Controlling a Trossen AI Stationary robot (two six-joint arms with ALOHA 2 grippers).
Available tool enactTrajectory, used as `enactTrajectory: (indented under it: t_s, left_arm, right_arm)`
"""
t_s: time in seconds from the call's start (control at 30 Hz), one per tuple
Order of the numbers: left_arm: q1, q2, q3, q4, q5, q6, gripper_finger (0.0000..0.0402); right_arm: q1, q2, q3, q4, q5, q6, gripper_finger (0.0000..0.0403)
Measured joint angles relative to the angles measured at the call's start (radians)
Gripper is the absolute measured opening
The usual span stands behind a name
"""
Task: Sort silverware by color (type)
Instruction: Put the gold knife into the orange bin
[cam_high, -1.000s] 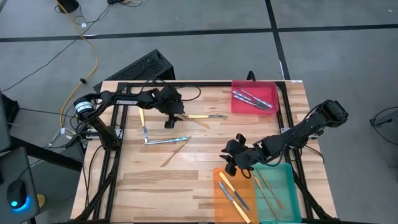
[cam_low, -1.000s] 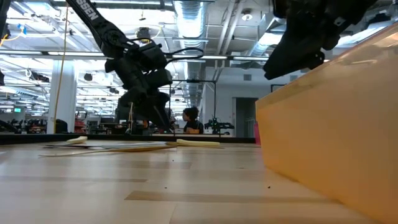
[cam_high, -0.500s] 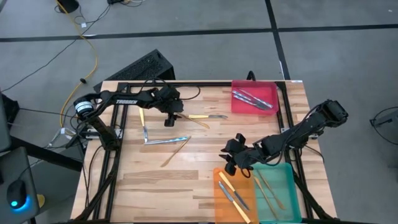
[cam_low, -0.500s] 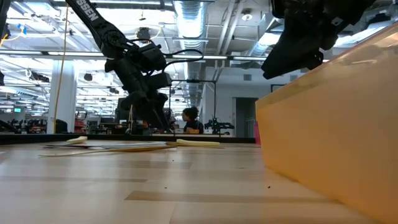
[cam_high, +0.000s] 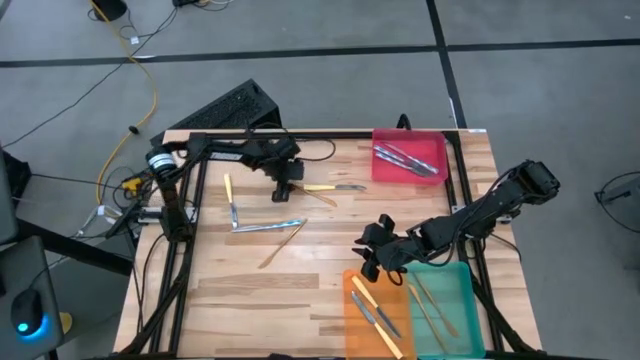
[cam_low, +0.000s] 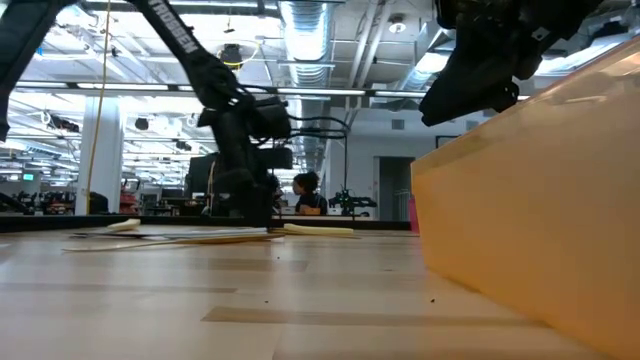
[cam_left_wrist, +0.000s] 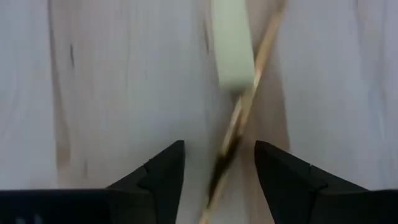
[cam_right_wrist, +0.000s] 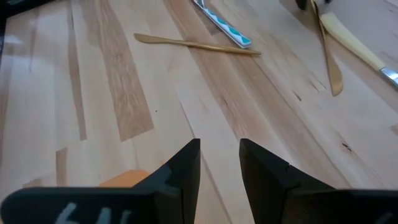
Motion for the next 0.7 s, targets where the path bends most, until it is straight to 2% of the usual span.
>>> enactTrajectory:
  t_s: [0.23,0.43,0.57,0.7]
  left_arm:
    - [-0.024,0.107,0.117,-0.131,-0.016,0.039,0.0168]
    - [-0.057,0.114,0.118,-0.149,-0.077,0.059,0.0089]
    - [-0.075,0.114,0.116,-0.134,-0.093,0.017,0.0032]
    - [-0.105,0.114,0.115,-0.132,-0.156,-0.008,0.001]
  right_arm:
    - [0.002,0.0,0.0,-0.009,-0.002,0.0,0.0136]
    - [0.002,0.0,0.0,-0.011,-0.002,0.0,0.0136]
    - [0.002,0.0,0.0,-0.01,-0.002,0.0,0.0136]
    - [0.002,0.0,0.0,-0.009,-0.002,0.007,0.0136]
